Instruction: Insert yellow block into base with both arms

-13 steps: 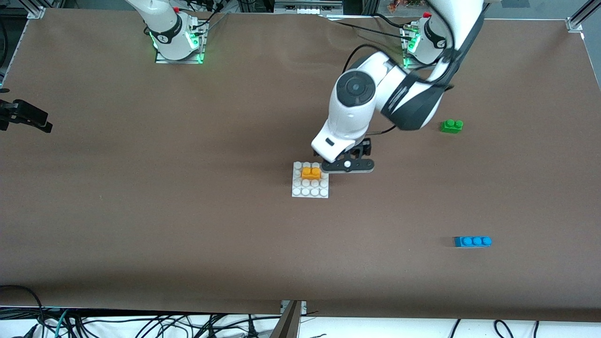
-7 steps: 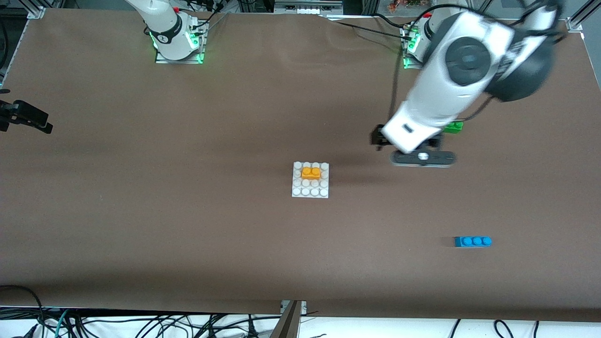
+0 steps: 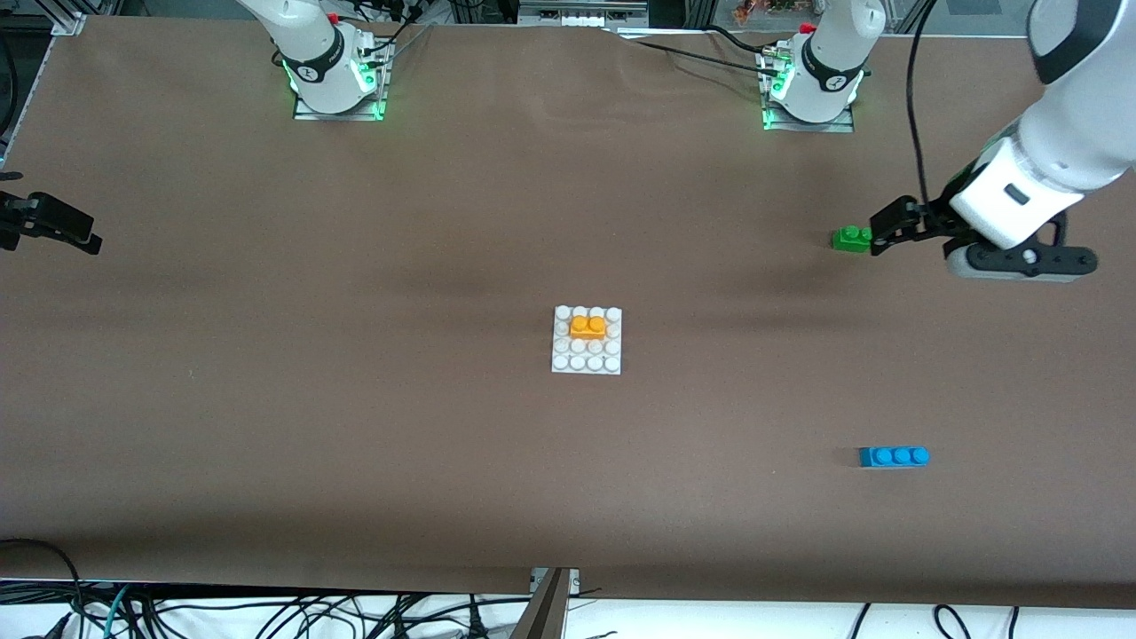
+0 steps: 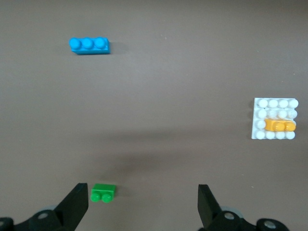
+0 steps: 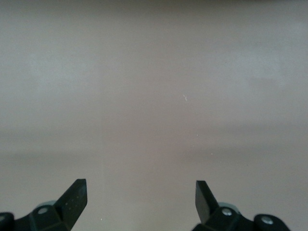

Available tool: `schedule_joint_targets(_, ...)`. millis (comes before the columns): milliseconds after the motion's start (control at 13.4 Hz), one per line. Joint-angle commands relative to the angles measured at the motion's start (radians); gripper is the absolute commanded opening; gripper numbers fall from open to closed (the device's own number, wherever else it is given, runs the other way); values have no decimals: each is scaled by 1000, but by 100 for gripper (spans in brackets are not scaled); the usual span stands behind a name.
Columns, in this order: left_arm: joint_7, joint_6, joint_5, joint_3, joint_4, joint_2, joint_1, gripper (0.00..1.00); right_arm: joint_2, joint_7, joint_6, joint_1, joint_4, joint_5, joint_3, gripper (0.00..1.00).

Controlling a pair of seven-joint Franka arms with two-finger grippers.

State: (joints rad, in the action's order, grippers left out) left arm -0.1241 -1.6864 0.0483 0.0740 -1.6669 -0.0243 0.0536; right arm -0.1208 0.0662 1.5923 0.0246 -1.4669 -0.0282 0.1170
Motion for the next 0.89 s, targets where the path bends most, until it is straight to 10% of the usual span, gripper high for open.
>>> schedule_joint_targets(0, 21, -56, -31, 7, -146, 102, -3, 100, 7, 14, 8, -3, -7, 4, -4, 100)
schedule_joint_targets(819, 11, -6, -51, 21, -79, 58, 6, 100, 7, 15, 8, -3, -7, 4, -4, 100)
